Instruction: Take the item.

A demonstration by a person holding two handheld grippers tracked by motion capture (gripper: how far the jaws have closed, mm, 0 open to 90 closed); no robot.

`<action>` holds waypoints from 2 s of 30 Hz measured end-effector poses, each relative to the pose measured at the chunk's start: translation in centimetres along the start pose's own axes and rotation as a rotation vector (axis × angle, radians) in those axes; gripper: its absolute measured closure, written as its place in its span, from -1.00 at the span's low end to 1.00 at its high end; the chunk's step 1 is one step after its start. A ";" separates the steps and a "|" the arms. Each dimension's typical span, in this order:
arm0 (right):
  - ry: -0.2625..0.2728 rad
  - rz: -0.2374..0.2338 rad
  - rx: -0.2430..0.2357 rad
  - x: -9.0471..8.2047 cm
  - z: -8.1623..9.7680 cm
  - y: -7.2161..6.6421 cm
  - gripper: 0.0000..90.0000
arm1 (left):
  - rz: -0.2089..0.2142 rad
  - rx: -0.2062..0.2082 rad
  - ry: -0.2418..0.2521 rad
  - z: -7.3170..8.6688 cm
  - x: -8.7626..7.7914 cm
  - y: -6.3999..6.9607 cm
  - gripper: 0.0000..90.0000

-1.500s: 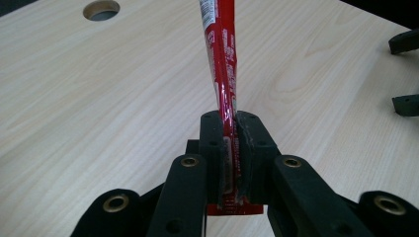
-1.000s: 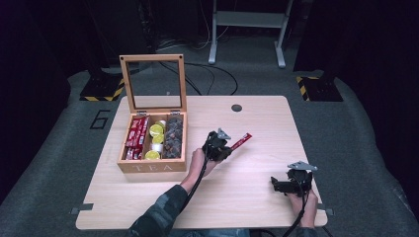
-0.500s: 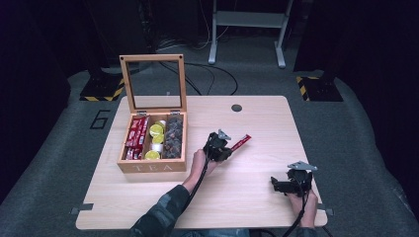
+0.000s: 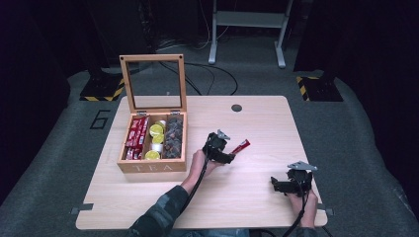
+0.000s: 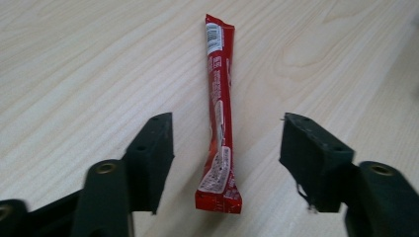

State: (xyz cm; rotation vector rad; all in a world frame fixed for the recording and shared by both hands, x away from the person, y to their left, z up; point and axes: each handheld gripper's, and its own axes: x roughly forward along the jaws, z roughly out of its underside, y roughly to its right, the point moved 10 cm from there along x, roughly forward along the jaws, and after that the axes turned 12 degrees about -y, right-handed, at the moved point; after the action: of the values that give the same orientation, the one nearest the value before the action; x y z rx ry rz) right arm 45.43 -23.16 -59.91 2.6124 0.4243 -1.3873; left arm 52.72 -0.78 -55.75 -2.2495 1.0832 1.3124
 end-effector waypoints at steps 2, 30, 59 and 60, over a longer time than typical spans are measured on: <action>0.000 0.000 0.000 0.0 0.0 0.0 -0.99 | 0.010 0.013 0.001 0.1 -0.5 0.3 -0.38; 0.001 0.002 0.004 0.0 0.0 0.0 -0.99 | 0.017 0.093 0.084 4.3 -8.3 1.4 -0.87; 0.002 0.004 0.007 0.0 0.0 0.0 -0.99 | -0.073 -0.008 0.153 13.2 -15.5 -3.8 -0.98; 0.002 0.004 0.007 0.0 0.0 0.0 -0.99 | -0.079 -0.026 0.152 14.2 -15.7 -4.3 -0.98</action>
State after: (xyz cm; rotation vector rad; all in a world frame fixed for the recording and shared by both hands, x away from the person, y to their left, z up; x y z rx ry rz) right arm 45.42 -23.15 -59.90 2.6192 0.4149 -1.3879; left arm 42.80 17.66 -50.38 -2.4179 1.0205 1.1474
